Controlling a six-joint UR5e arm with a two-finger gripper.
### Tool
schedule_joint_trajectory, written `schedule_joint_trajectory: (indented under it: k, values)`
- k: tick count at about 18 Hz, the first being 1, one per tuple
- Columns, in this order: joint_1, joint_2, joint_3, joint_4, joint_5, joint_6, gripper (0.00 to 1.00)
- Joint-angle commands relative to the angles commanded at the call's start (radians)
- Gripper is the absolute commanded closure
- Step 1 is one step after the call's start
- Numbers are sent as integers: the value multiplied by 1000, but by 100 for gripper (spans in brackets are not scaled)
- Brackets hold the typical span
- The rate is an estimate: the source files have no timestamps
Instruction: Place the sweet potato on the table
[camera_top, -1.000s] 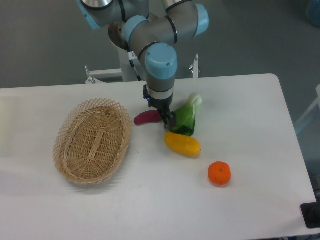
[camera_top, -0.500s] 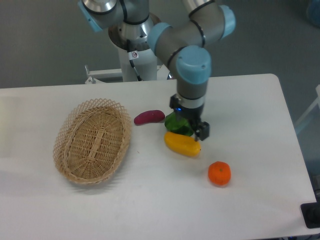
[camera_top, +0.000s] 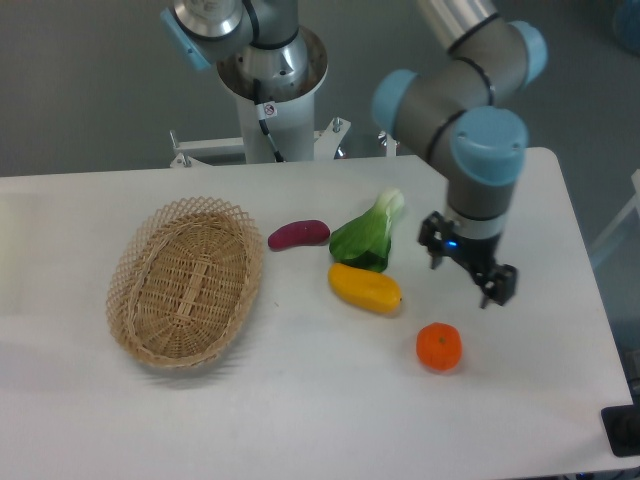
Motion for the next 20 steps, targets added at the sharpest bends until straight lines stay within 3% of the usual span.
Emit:
schedule_joint_trajectory:
  k: [4,7,9,20]
  values:
    - [20,-34,41,-2,0,69,0]
    - [31,-67,115,-70,3,74,0]
    - [31,-91,150,-84,5,74,0]
    - [32,-95,143,-75,3,83,0]
